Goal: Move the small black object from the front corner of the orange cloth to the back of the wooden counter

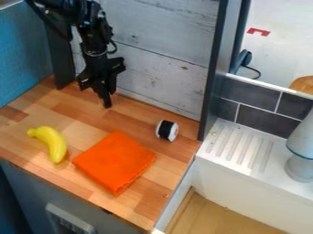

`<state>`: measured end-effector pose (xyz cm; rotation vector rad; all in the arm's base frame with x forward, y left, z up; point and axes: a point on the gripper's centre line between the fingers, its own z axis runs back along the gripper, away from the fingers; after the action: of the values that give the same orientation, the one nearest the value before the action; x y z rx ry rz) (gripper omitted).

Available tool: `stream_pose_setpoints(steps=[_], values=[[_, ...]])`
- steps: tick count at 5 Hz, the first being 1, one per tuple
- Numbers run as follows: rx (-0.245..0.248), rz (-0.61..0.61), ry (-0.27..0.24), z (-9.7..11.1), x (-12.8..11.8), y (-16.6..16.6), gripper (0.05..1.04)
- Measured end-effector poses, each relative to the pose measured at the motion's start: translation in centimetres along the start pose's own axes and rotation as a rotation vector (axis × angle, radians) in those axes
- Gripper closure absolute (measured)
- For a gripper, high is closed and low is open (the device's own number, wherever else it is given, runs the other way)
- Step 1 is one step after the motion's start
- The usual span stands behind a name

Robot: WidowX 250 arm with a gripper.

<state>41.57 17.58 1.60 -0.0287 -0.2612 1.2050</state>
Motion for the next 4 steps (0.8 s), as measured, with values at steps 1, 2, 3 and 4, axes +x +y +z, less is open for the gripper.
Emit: stream_pose_setpoints(steps=[1, 2, 3, 4], values=[[-0.003, 0.018, 0.004, -0.1, 0.7, 0.8, 0.414], [-0.014, 0.021, 0.021, 0.4, 0.6, 0.7, 0.128], [-0.058, 0.027, 0.008, 1.9, 0.4, 0.4, 0.075], [-0.094, 0.030, 0.002, 3.2, 0.1, 0.3, 0.080]])
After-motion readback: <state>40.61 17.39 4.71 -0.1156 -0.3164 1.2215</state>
